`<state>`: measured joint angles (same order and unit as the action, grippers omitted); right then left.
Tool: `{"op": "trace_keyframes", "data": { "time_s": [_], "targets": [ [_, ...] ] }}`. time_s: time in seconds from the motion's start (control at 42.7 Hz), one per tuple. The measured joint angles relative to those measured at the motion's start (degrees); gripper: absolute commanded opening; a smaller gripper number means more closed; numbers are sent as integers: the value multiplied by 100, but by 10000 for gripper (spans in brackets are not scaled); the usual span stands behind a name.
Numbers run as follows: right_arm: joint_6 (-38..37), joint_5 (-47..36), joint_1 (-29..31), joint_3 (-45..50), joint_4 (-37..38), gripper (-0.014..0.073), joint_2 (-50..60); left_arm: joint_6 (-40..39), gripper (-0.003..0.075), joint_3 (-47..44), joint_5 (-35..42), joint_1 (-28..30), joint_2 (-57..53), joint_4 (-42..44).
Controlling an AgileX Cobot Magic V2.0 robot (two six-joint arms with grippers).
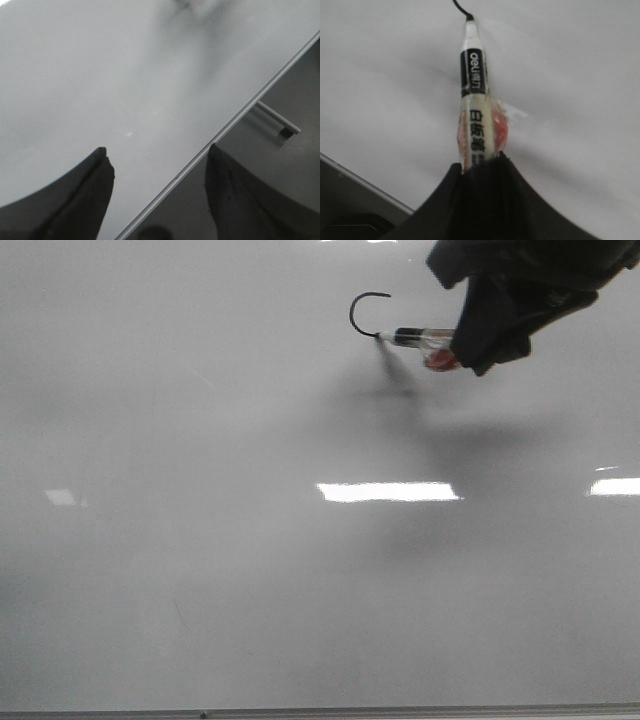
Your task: Write number 8 on whiteboard
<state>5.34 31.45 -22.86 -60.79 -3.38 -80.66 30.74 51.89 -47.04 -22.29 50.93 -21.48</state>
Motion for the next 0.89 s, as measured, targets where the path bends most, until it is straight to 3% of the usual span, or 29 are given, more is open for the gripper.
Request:
{"op": "trace_keyframes", "data": {
  "time_s": [0.281, 0.445, 0.703, 0.89],
  "targets": [
    [-56, -255, -233, 570, 68, -59, 20, 0, 405, 0, 0, 0, 0, 0],
    [-56, -350, -334, 272, -3, -59, -150, 0, 405, 0, 0, 0, 0, 0],
    [-56, -211, 184, -106, -23, -59, -161, 0, 405, 0, 0, 0, 0, 0],
    [-46, -275, 60, -132, -23, -59, -161, 0, 405, 0, 0, 0, 0, 0]
  ]
}}
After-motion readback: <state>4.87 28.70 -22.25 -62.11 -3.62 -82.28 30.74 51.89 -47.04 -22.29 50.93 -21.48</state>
